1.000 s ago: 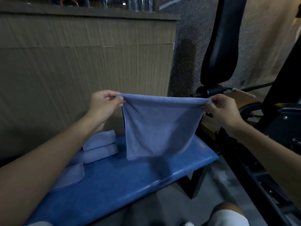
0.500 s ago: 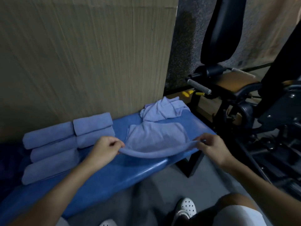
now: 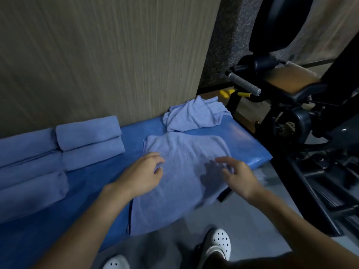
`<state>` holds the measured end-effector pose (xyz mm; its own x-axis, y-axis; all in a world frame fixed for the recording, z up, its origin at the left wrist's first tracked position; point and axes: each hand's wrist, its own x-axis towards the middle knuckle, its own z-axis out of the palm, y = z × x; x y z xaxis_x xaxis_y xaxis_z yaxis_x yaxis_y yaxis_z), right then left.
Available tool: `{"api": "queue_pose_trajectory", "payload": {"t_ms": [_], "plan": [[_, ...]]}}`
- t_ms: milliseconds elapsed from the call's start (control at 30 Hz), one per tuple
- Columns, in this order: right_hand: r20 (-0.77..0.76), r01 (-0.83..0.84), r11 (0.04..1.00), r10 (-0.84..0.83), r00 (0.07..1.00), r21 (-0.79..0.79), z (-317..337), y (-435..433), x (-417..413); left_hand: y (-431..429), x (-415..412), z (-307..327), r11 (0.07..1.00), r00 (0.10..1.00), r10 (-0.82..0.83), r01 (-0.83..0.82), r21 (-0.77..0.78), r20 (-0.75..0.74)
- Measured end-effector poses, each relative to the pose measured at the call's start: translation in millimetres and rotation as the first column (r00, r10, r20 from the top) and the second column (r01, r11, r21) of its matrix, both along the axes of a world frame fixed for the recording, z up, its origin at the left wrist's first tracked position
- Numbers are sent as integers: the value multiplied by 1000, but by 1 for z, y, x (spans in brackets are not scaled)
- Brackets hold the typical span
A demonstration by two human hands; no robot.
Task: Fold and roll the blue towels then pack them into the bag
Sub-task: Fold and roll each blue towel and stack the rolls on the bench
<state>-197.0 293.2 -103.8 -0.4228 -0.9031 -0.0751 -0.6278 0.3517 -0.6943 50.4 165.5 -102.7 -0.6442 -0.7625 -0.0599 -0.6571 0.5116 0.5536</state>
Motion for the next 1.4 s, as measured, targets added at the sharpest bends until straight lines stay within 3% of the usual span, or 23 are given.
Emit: {"api": "queue_pose_trajectory", "payload": {"t_ms": [67,200,333,433,533,733,933,1200,1400], "plan": [[-55,-55,998,55,997,15,-10,-15,4,-9,-4,-9,1000,998,-13,13,-12,57],[-321,-76,997,70,945,-8,-24,-38,1,-20,-8,-15,995,991,-2,16,-102,134],[-370,48,994,-80,925,-94,-29,-67,-17,-42,-9,-20,978,990,116,-129,-165,-83],[-333,203,974,-224,916,-97,-31,-86,-33,-61,-17,-25,949,955,256,-278,-151,-150],[-203,232,971,-237,950,-50,-32,-93,-42,-72,-31,-30,932,930,338,-352,-86,-143],[-163,232,973,-232,959,-19,-30,-98,-52,-88,-40,-47,922,926,371,-376,-91,-65],[-204,222,974,-210,956,40,-24,-96,-49,-92,-36,-44,922,916,385,-388,-7,-116],[-133,231,954,-258,957,-191,-20,-91,-48,-90,-37,-33,942,941,335,-333,-37,52],[-80,217,937,-247,966,-274,-20,-93,-53,-84,-37,-27,927,915,371,-374,12,-161]]}}
